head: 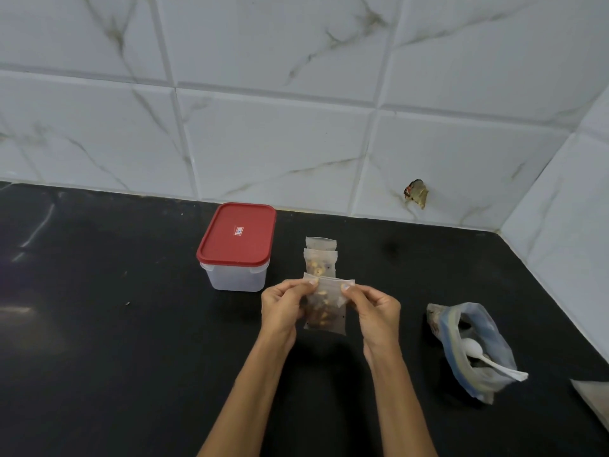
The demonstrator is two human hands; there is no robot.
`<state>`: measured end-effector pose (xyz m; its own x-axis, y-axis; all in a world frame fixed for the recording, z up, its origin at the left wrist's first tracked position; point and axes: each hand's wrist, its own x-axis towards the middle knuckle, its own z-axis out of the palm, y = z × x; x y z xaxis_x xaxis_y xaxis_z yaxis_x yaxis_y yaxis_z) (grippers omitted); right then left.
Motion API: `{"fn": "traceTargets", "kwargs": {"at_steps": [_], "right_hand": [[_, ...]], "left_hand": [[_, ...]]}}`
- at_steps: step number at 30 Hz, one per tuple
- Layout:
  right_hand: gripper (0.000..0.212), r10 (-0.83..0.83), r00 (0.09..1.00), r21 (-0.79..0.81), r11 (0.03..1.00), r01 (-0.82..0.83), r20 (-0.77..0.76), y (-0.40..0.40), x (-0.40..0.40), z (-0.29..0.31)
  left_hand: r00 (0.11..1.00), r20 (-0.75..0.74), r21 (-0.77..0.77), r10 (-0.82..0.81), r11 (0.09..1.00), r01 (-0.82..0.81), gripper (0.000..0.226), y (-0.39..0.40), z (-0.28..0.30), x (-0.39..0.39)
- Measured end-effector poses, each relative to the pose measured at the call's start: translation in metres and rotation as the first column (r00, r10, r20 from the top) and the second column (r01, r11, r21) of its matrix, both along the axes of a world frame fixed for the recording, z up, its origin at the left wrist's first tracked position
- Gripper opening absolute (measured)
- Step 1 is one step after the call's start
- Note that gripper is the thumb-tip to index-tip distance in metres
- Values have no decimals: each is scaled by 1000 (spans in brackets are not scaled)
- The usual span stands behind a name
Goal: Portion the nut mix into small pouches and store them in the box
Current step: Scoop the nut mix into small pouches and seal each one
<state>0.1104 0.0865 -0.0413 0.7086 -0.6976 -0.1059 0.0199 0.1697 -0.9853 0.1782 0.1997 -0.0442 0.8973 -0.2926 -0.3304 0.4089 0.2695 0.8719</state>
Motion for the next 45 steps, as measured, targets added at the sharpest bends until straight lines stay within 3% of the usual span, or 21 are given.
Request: {"fn": "traceTargets", "kwargs": {"at_steps": [9,15,20,25,28,33,36,39,41,45], "right_hand": [[12,-12,999,16,1000,11,38,-6,0,-3],[10,24,991,113,993,-39,131,-14,1,2],[13,72,982,160,982,-101,175,-16,2,4],[13,89,983,149,982,-113,163,-14,3,5],[13,92,986,131,985,-110,140,-14,2,4],[13,87,988,103,990,-100,125,-13,3,1],[14,71,992,121,989,-84,102,-12,6,-3],[38,96,989,195,974,-116,109,-10,8,-4],[48,138,983,220,962,-162,120,-9,7,-3],[29,176,982,132,974,-184,68,-5,7,-5]], "left_hand": [[1000,-14,-53,-10,999,9,7,2,0,6],[992,94,-63,-89,994,95,16,-4,4,5],[996,-51,-133,-75,989,67,19,-9,5,13],[944,165,-53,-286,953,298,36,-8,1,6],[927,206,15,-314,948,318,39,-9,-2,7],[941,206,12,-268,962,271,21,-13,-9,8],[953,181,1,-242,969,246,24,-14,-8,7],[957,174,-16,-233,971,240,32,-13,-7,8],[958,177,-5,-224,974,229,25,-12,-8,7],[961,176,84,-213,976,201,14,-12,-11,4]]}}
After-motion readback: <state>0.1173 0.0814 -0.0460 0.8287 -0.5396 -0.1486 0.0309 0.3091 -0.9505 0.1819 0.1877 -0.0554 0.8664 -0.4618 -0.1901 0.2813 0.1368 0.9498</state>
